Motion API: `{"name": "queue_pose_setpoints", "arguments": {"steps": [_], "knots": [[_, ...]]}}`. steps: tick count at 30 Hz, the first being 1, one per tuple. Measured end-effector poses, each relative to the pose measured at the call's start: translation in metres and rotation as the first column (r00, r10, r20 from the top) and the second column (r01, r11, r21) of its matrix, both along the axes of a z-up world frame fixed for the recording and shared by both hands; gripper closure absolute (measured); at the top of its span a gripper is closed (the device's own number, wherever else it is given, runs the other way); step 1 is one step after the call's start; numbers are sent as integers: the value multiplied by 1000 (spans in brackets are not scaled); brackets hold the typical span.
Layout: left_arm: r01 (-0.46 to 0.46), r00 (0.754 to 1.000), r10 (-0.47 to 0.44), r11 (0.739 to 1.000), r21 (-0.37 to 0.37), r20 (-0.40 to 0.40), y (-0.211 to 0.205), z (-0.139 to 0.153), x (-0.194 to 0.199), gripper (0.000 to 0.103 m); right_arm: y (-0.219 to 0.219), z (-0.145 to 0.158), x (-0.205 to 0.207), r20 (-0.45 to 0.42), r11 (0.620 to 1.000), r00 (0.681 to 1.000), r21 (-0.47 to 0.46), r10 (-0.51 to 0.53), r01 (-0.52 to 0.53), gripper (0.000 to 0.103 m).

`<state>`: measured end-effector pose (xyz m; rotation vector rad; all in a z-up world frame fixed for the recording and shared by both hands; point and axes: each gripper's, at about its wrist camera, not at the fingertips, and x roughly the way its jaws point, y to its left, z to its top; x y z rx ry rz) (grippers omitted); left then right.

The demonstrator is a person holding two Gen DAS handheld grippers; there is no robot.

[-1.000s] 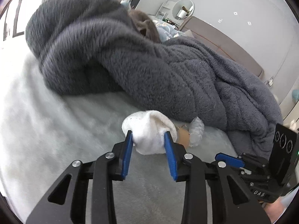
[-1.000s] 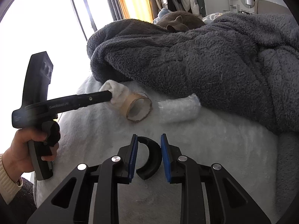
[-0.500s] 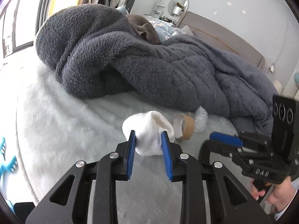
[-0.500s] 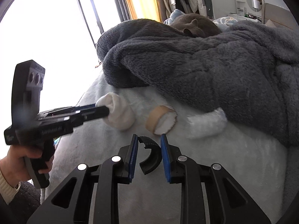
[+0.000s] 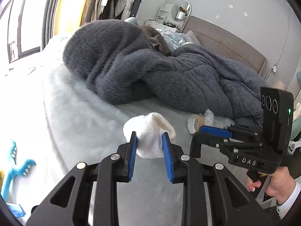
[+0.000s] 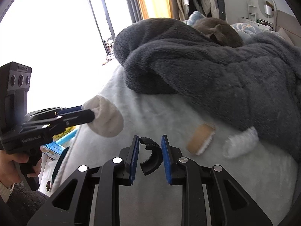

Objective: Collect trash
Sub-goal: 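Carry the cotton ball with the left tool over the bin while the right tool carries the black piece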

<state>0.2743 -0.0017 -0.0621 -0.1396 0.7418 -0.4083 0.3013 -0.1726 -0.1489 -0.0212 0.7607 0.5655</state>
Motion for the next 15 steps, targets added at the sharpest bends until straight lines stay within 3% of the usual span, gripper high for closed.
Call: {"name": "queue_pose_setpoints", "arguments": {"steps": [9, 15], "knots": [[-15, 1000, 15, 998, 60, 0, 38, 6, -20, 74, 50, 17, -2, 29, 998, 998, 18, 52, -53, 79], [-24, 999, 29, 995, 98, -43, 69, -1, -32, 74, 83, 24, -3, 39, 995, 995, 28, 91, -92, 79]]}}
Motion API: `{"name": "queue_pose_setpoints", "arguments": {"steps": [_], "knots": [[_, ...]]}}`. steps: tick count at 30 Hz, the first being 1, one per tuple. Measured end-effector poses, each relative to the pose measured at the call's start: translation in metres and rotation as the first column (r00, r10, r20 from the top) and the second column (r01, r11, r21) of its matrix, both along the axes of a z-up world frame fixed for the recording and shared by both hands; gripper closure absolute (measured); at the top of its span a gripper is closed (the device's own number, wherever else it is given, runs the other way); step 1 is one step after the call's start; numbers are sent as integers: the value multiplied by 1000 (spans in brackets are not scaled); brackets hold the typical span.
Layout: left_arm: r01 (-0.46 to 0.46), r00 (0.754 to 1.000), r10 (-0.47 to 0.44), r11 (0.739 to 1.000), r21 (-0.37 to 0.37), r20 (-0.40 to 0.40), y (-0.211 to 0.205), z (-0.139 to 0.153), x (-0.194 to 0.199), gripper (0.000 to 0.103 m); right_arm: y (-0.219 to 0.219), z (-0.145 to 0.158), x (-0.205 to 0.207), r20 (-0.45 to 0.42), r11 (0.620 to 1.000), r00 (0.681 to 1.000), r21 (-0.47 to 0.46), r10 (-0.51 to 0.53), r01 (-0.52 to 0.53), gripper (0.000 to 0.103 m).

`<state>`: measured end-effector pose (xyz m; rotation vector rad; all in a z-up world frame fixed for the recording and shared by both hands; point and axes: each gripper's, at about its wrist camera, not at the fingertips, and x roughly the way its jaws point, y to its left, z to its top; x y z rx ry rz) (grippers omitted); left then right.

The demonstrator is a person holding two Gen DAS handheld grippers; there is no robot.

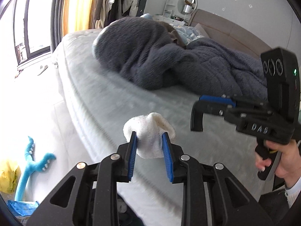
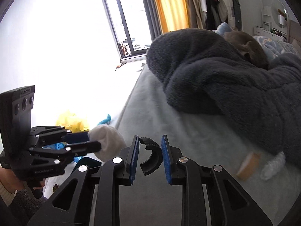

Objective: Collect trash
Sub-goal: 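Carry the cotton ball with the left tool over the bin while the right tool carries the black piece, then open the left tool to drop the cotton ball into the bin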

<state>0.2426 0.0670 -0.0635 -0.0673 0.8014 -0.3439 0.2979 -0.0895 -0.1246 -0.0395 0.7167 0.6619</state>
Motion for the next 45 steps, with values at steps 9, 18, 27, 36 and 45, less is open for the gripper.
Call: {"name": "queue_pose_setpoints", "arguments": {"steps": [9, 18, 27, 36, 45], "knots": [[-20, 995, 24, 999, 34, -97, 44, -18, -13, 74, 56, 0, -3, -4, 998, 998, -1, 70, -70, 79], [-41, 972, 54, 997, 63, -228, 85, -51, -23, 74, 117, -9, -15, -18, 987, 988, -21, 156, -156, 79], [-75, 919, 89, 996, 51, -385, 121, -92, -33, 74, 165, -36, -27, -115, 974, 970, -54, 214, -221, 79], [-72, 866, 99, 995, 74, -490, 140, -126, -43, 70, 190, -55, -36, -160, 963, 961, -113, 224, -244, 79], [-72, 886, 108, 993, 96, -451, 151, -115, -50, 37, 207, -73, -39, -210, 951, 946, -134, 246, -277, 79]]}}
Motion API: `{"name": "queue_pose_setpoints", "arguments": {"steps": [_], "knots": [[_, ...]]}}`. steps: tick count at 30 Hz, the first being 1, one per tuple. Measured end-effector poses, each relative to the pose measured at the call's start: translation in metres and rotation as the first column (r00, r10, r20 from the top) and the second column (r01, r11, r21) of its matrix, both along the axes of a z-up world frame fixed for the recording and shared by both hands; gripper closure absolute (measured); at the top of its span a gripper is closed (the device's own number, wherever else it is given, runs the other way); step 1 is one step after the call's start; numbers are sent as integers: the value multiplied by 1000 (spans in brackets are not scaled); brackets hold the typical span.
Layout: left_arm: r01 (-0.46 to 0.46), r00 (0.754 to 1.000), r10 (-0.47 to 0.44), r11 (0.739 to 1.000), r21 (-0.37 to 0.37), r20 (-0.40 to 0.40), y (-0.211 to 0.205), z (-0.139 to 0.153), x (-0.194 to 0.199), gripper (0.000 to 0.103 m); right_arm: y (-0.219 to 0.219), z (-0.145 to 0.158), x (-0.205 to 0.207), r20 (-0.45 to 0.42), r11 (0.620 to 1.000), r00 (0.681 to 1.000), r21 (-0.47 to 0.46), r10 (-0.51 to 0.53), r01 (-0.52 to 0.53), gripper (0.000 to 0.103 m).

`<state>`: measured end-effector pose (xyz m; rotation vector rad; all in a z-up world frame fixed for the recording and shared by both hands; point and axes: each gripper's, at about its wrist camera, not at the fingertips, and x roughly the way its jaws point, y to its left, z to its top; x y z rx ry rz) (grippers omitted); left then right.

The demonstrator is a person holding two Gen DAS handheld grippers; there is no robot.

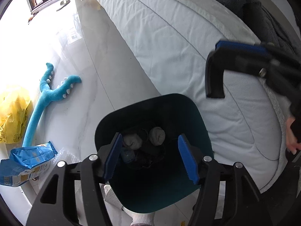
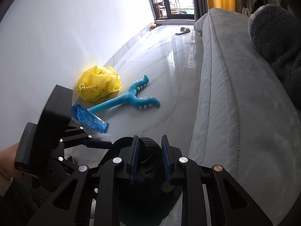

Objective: Collect trash
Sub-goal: 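Open the left tool to drop the cotton ball into the bin, then move the right tool over the bin and open it to drop the black piece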

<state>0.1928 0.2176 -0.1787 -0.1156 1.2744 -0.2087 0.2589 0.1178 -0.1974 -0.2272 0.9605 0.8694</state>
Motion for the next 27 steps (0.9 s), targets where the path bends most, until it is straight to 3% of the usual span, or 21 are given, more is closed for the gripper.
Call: {"name": "queue_pose_setpoints", "arguments": {"steps": [5, 10, 20, 27], "knots": [[-58, 995, 59, 998, -22, 75, 16, 17, -1, 33, 8, -12, -4, -30, 1000, 999, -17, 11, -12, 79], [-120, 975, 128, 991, -57, 182, 33, 39, -4, 32, 15, -26, -5, -61, 999, 998, -40, 19, -22, 79], [-190, 905, 222, 974, -122, 363, 57, 80, -12, 27, 34, -53, -9, -112, 994, 993, -93, 47, -58, 79], [-195, 863, 229, 973, -120, 451, 56, 101, -14, 27, 43, -70, -16, -156, 986, 985, -135, 73, -95, 79]]}}
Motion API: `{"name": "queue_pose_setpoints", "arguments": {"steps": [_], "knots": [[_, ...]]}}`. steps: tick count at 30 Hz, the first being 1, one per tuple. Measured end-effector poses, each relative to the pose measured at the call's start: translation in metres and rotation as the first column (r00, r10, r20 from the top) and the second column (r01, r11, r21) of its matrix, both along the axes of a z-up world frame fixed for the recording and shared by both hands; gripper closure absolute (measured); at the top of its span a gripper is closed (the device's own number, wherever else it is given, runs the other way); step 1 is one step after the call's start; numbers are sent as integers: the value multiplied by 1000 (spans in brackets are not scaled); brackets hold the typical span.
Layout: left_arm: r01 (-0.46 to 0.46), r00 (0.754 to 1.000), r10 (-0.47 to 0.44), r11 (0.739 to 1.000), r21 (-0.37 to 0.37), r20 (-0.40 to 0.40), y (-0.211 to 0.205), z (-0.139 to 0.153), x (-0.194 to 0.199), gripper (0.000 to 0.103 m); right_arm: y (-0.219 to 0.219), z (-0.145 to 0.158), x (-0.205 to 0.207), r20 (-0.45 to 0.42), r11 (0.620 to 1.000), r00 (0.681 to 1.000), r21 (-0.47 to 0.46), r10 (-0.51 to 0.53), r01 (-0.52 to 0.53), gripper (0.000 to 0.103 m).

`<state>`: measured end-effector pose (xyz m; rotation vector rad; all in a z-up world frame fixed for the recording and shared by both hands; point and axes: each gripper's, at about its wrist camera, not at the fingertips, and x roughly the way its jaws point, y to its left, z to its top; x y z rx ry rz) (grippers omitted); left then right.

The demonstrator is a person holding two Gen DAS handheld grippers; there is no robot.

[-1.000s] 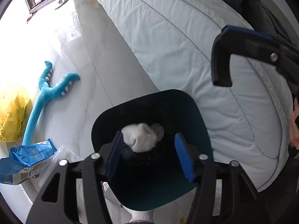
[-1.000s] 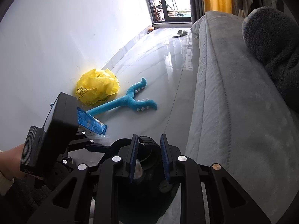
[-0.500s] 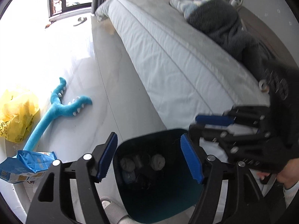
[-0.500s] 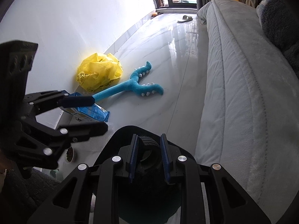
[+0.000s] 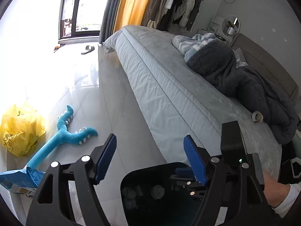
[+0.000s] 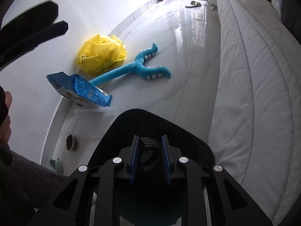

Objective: Collect trash
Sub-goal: 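Move the right tool over the bin and open it to drop the black piece, then withdraw both tools from the bin and reach toward the bubble wrap on the bed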

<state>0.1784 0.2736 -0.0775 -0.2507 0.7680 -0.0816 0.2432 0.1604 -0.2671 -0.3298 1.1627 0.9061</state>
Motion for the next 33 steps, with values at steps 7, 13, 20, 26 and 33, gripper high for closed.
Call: {"name": "queue_pose_setpoints", "arguments": {"steps": [7, 13, 20, 26, 33], "knots": [[-12, 997, 10, 999, 32, 75, -11, 18, 0, 24, -1, -9, -9, -55, 998, 998, -43, 36, -39, 70], [-3, 989, -3, 999, 42, 145, -29, 35, 1, 22, -13, 7, -8, -28, 999, 999, -22, 28, -28, 62], [3, 975, -15, 999, 53, 223, -54, 54, 7, 18, -42, 39, -2, 15, 997, 1000, 75, -2, 1, 55], [21, 962, -41, 997, 78, 269, -80, 65, 13, 15, -71, 68, 2, 69, 988, 997, 152, -37, 26, 52], [36, 951, -55, 997, 69, 305, -109, 74, 22, 13, -111, 94, 11, 130, 972, 987, 224, -99, 68, 48]]}}
